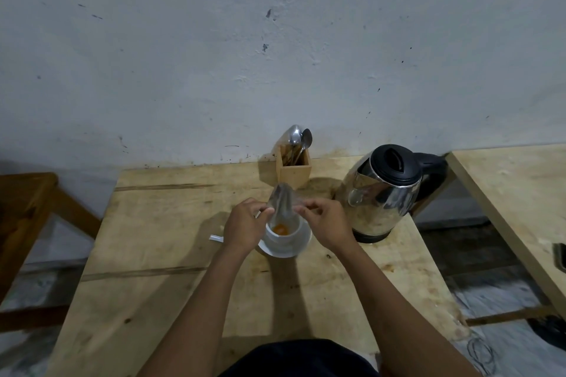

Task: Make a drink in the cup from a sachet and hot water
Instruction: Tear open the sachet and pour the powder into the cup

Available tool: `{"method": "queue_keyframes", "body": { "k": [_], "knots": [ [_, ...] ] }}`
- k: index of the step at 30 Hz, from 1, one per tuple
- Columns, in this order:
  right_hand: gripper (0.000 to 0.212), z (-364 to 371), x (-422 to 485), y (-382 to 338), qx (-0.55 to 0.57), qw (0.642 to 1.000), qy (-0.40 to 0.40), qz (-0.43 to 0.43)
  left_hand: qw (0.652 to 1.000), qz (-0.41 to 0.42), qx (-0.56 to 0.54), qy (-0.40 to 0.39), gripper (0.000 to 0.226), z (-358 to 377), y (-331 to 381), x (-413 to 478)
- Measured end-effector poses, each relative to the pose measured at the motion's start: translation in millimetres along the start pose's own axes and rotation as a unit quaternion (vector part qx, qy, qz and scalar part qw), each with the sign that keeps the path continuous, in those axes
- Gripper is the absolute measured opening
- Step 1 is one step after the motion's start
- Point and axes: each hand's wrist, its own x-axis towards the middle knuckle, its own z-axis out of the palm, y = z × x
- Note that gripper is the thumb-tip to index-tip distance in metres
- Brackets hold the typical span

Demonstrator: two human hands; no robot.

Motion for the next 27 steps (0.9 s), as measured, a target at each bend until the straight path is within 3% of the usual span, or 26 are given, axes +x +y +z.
{"method": "queue_keyframes", "body": {
  "k": [3, 6, 9, 14, 20, 25, 27],
  "knots": [
    [0.013, -1.3, 0.7, 2.9, 0.011, 0.999, 0.034, 0.006, 1.0, -0.006, -0.009, 0.005, 0.017, -0.6, 1.4, 1.3],
    [0.014, -1.9, -0.3, 7.7, 0.028, 0.999, 0.018, -0.004, 1.0, -0.013, -0.017, -0.002, 0.016, -2.8, 2.9, 1.6],
    [0.015, -3.3, -3.1, 10.7, 0.02, 0.997, 0.075, -0.017, 0.999, -0.025, -0.035, -0.025, 0.018, -1.3, 3.3, 0.9],
    [0.018, 1.4, -12.2, 17.4, 0.035, 0.996, 0.076, -0.034, 0.993, -0.076, -0.089, -0.019, 0.033, -7.4, 5.1, -3.7],
    [0.01, 18.2, -33.2, 28.7, -0.017, 0.966, 0.177, -0.19, 0.953, -0.224, -0.193, -0.074, 0.055, -33.1, 12.7, -9.6],
    [0.013, 23.8, -32.0, 28.9, -0.067, 0.929, 0.198, -0.304, 0.944, -0.208, -0.221, -0.126, 0.027, -43.5, 13.9, -11.1],
    [0.019, 26.8, -28.8, 27.8, -0.073, 0.936, 0.167, -0.301, 0.946, -0.206, -0.226, -0.11, 0.022, -46.7, 12.7, -11.2]
  ]
}}
